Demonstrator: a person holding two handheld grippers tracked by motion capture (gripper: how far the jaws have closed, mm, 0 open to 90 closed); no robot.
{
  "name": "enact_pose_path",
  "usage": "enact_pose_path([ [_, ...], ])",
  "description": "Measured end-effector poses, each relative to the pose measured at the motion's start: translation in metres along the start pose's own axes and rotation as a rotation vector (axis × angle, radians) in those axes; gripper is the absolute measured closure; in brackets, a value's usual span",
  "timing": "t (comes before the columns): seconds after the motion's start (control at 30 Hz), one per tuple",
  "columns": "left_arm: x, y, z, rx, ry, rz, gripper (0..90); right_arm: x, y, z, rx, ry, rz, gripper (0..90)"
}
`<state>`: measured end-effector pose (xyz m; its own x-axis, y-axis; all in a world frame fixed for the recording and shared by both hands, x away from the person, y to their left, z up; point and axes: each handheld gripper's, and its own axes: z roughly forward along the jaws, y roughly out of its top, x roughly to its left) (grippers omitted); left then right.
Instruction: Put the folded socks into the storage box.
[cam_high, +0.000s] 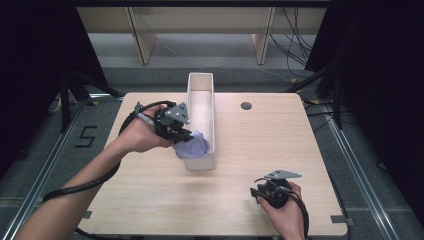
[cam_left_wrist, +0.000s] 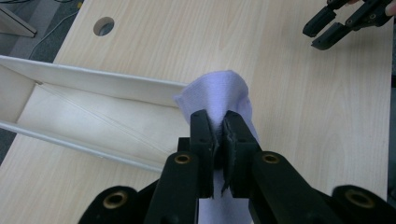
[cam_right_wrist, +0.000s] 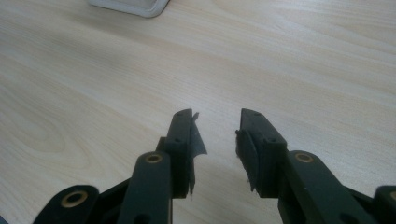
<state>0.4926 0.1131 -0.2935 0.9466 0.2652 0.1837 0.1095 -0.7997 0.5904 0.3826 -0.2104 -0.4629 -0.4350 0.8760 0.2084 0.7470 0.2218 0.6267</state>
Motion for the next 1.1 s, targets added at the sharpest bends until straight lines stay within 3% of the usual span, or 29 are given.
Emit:
enact_pose_path([
  [0.13,0.006,0.004,0.0,0.004,0.007,0.003,83.6,-0.002,0.0,-0.001,0.012,-0.007,-0.02,65.8],
  [0.3,0.014,0.009,0.004,0.006,0.008,0.009,83.5,-0.001,0.0,-0.001,0.004,-0.001,0.0,65.8],
  [0.37,0.017,0.01,0.006,0.007,0.011,0.007,83.5,-0.003,0.0,0.0,-0.011,-0.003,-0.035,65.8],
  [0.47,0.021,0.012,0.009,0.015,0.011,0.008,83.4,-0.002,-0.001,0.001,-0.012,0.005,-0.03,65.8],
  [0.7,0.031,0.012,0.014,-0.007,0.023,-0.01,83.4,-0.004,-0.001,0.001,-0.01,-0.004,-0.03,65.9],
  [0.8,0.035,0.013,0.017,-0.011,0.023,-0.009,83.3,-0.002,0.0,-0.002,0.01,-0.016,-0.004,65.9],
  [0.97,0.04,0.011,0.024,-0.001,0.03,-0.011,83.4,-0.003,0.0,-0.001,-0.008,-0.014,-0.026,65.9],
  [1.07,0.042,0.009,0.028,0.003,0.027,-0.015,83.4,-0.002,0.0,-0.001,0.003,-0.014,-0.008,66.0],
  [1.1,0.043,0.009,0.03,0.012,0.023,-0.015,83.4,-0.004,0.0,0.001,-0.014,-0.002,-0.031,65.9],
])
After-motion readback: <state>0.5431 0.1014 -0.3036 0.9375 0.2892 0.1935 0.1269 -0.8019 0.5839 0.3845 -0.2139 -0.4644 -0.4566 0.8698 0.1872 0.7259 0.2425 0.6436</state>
